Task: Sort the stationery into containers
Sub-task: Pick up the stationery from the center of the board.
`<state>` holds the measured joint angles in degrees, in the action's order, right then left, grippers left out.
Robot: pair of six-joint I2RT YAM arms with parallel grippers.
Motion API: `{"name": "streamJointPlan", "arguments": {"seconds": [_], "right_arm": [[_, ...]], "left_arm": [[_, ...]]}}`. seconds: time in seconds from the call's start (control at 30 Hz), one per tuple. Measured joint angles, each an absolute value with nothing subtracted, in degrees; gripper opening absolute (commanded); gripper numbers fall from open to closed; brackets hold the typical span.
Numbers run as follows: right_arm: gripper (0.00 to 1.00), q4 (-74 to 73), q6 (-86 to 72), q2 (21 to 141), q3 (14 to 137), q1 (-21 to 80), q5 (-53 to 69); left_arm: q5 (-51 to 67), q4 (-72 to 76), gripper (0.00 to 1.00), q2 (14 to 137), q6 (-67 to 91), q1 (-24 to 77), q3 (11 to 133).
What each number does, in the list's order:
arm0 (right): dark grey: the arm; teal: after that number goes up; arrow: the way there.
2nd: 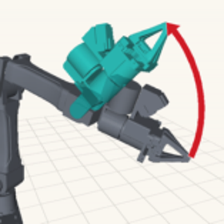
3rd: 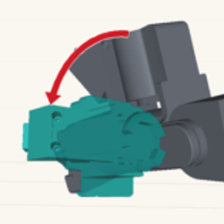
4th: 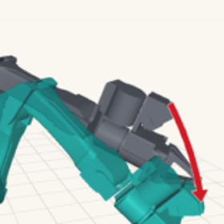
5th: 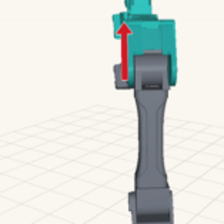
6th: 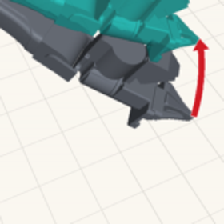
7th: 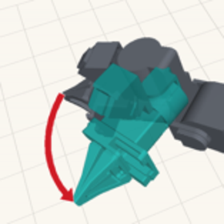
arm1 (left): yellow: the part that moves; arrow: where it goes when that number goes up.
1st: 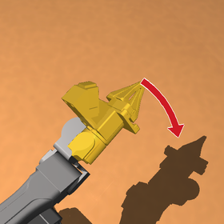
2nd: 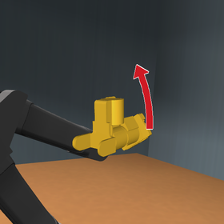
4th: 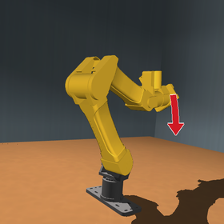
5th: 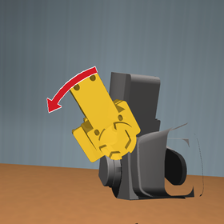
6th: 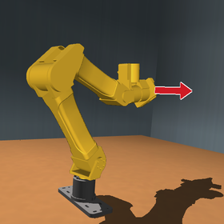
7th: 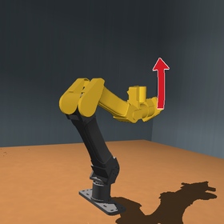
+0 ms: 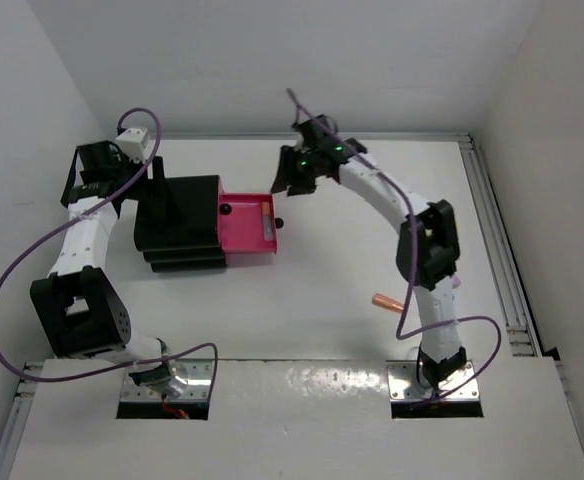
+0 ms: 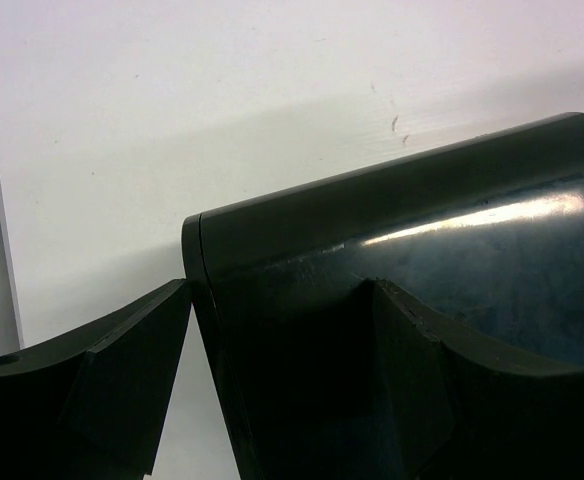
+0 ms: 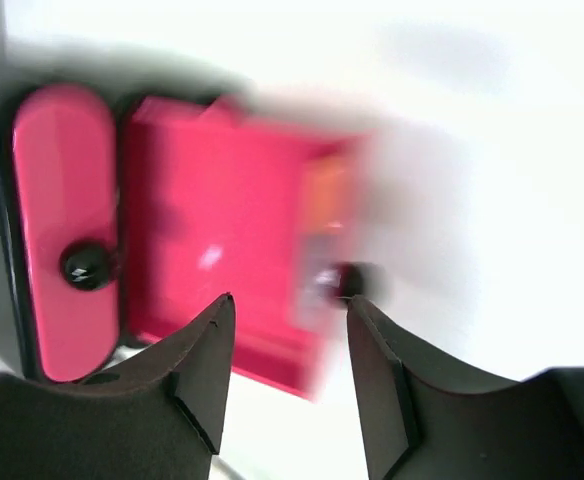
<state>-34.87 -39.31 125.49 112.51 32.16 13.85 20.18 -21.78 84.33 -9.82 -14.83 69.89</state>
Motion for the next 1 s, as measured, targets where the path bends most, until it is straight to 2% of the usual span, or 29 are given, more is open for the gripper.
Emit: {"name": "streamJointPlan", "arguments": {"seconds": [0.17, 0.3, 0.4, 0.5, 0.67, 0.8, 1.0], "right_arm": [[0.54, -37.43, -35.31, 113.65, 106.43, 14.48, 6.28], [0.56, -38.98, -27.94, 111.22, 102.54, -0.19, 2.48], [0.54, -44.14, -22.28, 112.62, 101.36, -6.63, 0.62], [0.58, -50.37, -20.40, 116.44, 103.83, -9.54, -1.76], [0.57, -53.56, -11.29, 119.98, 102.91, -11.62, -0.56], [0.52, -53.19, 8.43, 119.72, 100.16, -11.94, 6.13], [0.53, -53.89, 42.24, 119.50, 98.06, -11.88, 11.86]], "left_arm": [[20.10, -21.82, 0.79, 84.27, -9.82, -14.72, 69.84], [20.05, -21.37, 0.79, 83.99, -9.80, -14.70, 69.38], [20.05, -21.15, 0.79, 83.88, -9.78, -14.70, 69.21], [20.03, -21.15, 0.79, 83.88, -9.80, -14.70, 69.21], [20.01, -21.67, 0.79, 84.12, -9.87, -14.70, 69.67], [20.27, -22.61, 0.79, 84.51, -10.48, -14.70, 70.41], [20.80, -23.22, 0.79, 84.64, -11.73, -14.70, 70.74]]}}
